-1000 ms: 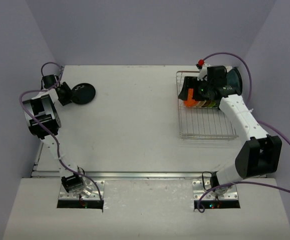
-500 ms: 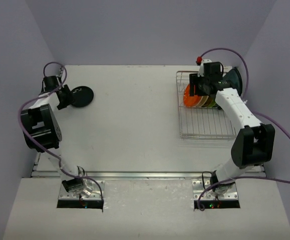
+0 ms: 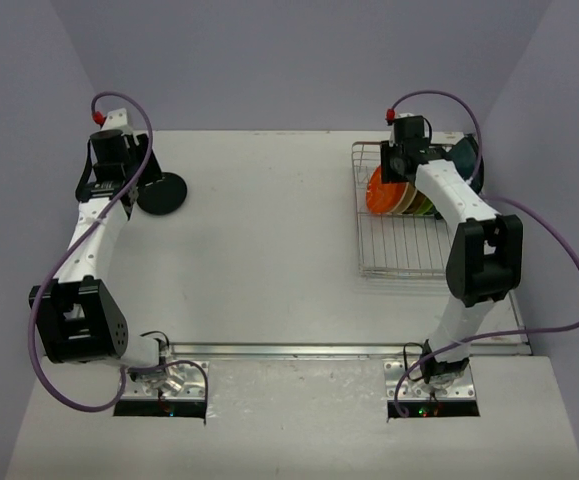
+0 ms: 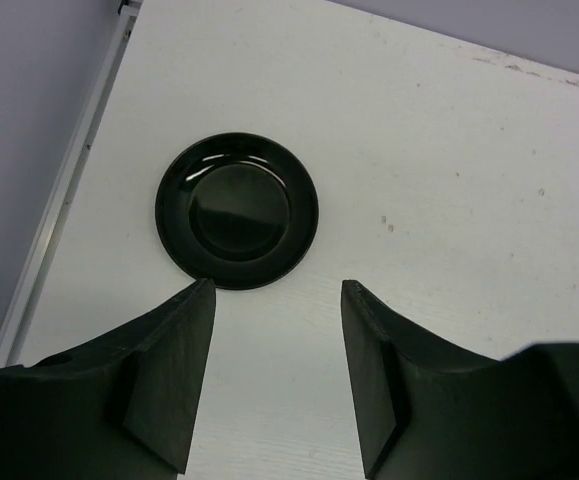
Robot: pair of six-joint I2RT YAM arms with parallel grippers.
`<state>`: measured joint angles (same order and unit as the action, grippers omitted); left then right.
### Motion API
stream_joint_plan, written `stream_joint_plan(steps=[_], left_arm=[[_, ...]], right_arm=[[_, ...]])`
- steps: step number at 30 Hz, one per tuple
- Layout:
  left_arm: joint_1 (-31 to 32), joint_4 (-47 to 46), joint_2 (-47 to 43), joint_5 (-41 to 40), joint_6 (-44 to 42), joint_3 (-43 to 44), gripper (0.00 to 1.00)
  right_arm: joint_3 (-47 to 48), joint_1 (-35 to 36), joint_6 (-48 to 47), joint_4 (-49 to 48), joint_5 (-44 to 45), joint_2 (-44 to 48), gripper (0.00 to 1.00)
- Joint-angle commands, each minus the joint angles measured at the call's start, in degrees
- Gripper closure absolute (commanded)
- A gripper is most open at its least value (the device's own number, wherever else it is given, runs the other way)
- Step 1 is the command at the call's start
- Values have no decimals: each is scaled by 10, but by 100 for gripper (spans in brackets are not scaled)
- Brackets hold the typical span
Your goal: Unload the plates from the dish rack
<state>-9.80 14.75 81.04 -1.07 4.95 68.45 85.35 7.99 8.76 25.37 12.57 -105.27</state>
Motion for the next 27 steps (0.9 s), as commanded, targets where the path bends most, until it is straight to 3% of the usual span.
stream_joint_plan(steps=[1,8,12,13,14,19,25,27], left_arm=[[2,-8,-30,-10,-12,-7,48],[7,-8,-40,-8,-12,-5,47],[11,-10,-38,-7,-8,-3,47],[11,-10,-38,-7,-6,-2,46],[11,-10,-39,-7,-6,-2,46],[12,0,-38,16,-8,10,39],[14,11,-39,79,-8,39,10],[15,13,-37,127,-16,51,7]], right_arm=[[35,-2,-13,-30,45,-28,57],[28,-3,-19,-34,56,-33,64],[33,-2,-17,-22,43,-39,87],[40,-1,-11,-14,41,-39,97],[40,-1,-6,-11,39,-34,100],[55,11,-8,-29,39,22,100],[118,27,-34,-50,72,70,100],[123,32,-43,-68,73,92,100]])
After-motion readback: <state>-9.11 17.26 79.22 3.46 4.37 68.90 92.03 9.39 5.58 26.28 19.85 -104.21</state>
